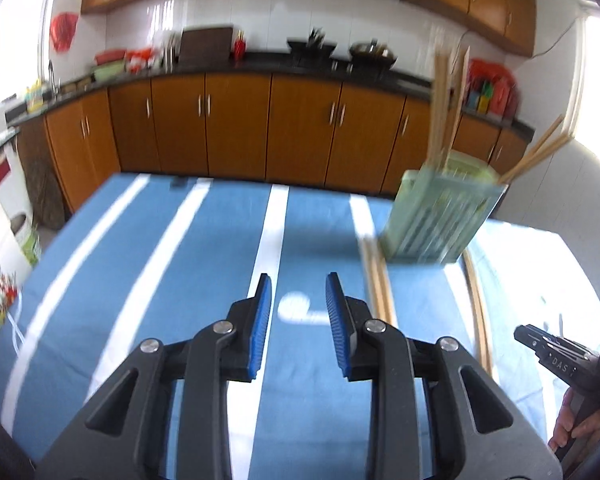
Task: Organize utensils
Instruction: 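Move both open grippers back down to the chopsticks on the cloth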
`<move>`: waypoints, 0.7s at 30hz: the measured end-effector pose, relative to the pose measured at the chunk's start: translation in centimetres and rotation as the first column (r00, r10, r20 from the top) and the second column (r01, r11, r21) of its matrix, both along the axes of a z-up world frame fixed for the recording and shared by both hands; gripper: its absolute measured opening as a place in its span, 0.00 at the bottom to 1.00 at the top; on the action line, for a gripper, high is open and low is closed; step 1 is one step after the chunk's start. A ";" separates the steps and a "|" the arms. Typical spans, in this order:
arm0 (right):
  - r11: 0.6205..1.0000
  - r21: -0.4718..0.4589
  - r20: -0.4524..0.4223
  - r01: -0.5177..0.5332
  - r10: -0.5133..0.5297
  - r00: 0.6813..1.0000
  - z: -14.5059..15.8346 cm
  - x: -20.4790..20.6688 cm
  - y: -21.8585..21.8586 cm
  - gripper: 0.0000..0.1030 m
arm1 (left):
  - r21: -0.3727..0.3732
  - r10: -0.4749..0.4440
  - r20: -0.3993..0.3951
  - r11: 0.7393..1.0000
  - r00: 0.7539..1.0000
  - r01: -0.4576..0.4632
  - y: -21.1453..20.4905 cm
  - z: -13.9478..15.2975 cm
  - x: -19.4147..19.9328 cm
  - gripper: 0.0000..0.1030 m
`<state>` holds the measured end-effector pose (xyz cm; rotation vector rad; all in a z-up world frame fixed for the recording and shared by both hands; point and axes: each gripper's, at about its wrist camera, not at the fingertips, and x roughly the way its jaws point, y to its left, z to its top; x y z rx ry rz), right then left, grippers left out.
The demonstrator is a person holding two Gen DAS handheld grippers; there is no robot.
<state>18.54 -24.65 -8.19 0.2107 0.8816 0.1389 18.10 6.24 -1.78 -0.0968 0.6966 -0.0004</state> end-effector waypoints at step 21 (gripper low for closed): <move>0.985 -0.103 -0.016 0.137 -0.140 0.990 -2.4 -0.3 -4.6 0.07 | -0.096 -0.221 -0.181 0.974 0.958 0.206 -5.2 -7.0 1.4 0.27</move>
